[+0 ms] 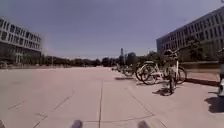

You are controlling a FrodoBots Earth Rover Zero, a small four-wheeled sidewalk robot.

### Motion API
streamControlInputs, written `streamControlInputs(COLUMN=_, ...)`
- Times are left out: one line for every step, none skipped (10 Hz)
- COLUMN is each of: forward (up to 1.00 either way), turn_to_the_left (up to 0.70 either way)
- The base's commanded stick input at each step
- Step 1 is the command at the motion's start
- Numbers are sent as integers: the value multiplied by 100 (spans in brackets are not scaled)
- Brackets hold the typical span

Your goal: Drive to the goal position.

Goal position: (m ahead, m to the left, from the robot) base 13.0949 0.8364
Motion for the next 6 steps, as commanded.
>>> streamControlInputs(forward=85, turn_to_the_left=34)
streamControlInputs(forward=85, turn_to_the_left=33)
streamControlInputs(forward=85, turn_to_the_left=2)
streamControlInputs(forward=85, turn_to_the_left=0)
streamControlInputs(forward=85, turn_to_the_left=0)
streamControlInputs(forward=85, turn_to_the_left=0)
